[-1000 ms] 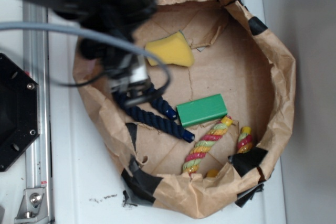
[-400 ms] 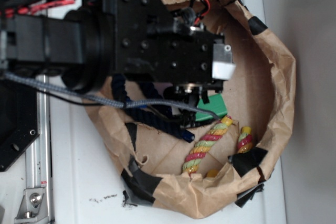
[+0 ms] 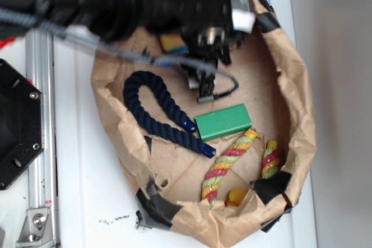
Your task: Grab the green sponge.
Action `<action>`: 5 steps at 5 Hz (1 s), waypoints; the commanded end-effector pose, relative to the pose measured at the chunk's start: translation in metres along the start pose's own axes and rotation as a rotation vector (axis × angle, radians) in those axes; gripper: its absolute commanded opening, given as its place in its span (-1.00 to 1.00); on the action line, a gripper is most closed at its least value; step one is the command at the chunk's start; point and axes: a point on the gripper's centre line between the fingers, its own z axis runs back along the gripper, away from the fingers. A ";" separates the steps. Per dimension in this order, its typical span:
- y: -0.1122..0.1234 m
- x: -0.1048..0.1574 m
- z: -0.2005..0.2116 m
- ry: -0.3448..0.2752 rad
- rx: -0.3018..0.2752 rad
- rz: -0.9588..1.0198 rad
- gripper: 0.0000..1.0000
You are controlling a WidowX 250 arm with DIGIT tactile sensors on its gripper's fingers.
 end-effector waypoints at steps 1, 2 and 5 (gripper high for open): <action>0.010 0.001 -0.006 -0.014 0.032 0.041 -1.00; 0.000 0.000 0.022 -0.071 0.035 0.035 -1.00; -0.054 0.000 0.163 -0.139 -0.093 -0.031 -1.00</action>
